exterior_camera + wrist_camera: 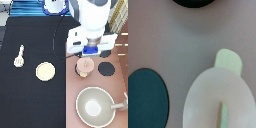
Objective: Take the lid off the pot, put the pot on the plate, and use the tool to push the pot to the front of the table.
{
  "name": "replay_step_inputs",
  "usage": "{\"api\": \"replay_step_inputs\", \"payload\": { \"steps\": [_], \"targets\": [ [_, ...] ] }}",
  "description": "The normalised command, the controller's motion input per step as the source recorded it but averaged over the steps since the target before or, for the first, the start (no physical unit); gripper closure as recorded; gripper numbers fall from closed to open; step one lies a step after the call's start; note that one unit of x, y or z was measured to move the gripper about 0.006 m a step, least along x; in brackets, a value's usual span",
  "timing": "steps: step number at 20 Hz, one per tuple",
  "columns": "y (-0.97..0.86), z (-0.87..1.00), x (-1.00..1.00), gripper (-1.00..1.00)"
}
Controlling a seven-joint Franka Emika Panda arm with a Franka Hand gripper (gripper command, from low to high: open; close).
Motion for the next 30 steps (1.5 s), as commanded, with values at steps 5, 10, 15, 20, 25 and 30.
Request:
{"api": "replay_step_inputs", "payload": {
  "steps": [5, 10, 15, 20, 25, 30],
  "targets": [
    [-0.01, -0.28, 0.09, -1.00],
    [0.00, -0.58, -0.03, -1.00],
    [0.07, -0.43, 0.02, -1.00],
    [0.11, -0.12, -0.02, -1.00],
    [0.11, -0.17, -0.19, 1.00],
    [0.15, -0.19, -0.19, 1.00]
  ]
}}
